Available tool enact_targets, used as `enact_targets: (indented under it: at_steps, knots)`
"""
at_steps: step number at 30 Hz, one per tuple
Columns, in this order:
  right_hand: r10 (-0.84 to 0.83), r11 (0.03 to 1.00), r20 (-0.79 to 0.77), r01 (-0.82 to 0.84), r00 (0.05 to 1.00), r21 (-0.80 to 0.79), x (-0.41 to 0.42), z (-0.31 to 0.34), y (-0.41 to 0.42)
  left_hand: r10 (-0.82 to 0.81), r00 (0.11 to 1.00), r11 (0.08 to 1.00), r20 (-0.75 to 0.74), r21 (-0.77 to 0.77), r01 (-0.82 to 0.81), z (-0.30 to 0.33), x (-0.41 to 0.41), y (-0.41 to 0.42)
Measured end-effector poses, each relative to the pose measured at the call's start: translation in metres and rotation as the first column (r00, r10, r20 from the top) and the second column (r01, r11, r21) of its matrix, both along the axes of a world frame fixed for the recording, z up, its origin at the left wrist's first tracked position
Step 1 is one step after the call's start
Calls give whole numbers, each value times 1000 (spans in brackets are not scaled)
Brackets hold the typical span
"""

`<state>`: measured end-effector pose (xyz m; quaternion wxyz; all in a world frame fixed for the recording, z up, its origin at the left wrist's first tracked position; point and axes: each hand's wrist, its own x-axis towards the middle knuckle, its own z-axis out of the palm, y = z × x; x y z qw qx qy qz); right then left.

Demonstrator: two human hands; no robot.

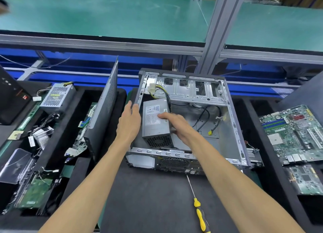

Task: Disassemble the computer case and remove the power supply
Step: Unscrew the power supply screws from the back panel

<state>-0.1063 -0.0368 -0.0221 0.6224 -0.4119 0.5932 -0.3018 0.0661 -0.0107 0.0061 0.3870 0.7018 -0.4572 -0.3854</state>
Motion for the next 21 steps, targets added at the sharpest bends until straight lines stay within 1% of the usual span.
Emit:
enact_targets:
  at_steps: [3,5,9,11,12,13,14,15,16,17,18,19,21]
  knots:
    - [28,998,58,-31,998,46,-6,2,-1,4,1000,1000,19,-2,-4,-2,-1,0]
    - [61,994,140,-72,988,77,-9,6,0,7,1000,1000,12,-7,-7,-4,1,-1]
    - [21,991,211,-49,977,125,-18,9,0,3,1000,1000,8,-25,-3,-5,4,0]
    - [7,989,234,-42,972,144,-18,13,1,-21,999,1000,28,-10,21,-5,2,0]
    - [-1,988,240,-36,971,149,-17,14,2,-35,998,999,61,-4,35,-4,0,1]
    - [-6,988,250,-33,968,150,-17,15,2,-48,988,999,144,-17,51,-2,-2,4]
    - [-13,988,265,-28,964,152,-17,15,2,-57,958,995,282,-65,78,0,-4,9]
    - [-24,988,277,-19,961,154,-18,16,3,-54,901,980,431,-150,131,3,-8,15]
    - [-35,988,286,-10,958,156,-19,16,3,-52,822,944,567,-241,226,5,-14,22]
    - [-43,988,288,-2,957,156,-20,16,4,-42,760,892,649,-318,320,4,-20,27]
    - [-51,988,290,6,956,155,-21,16,5,-56,737,855,673,-349,383,4,-27,32]
    - [-57,989,290,14,955,148,-22,17,5,-99,748,846,656,-340,410,4,-33,36]
    - [-40,995,261,14,964,100,-22,20,7,-164,812,880,559,-289,377,5,-44,41]
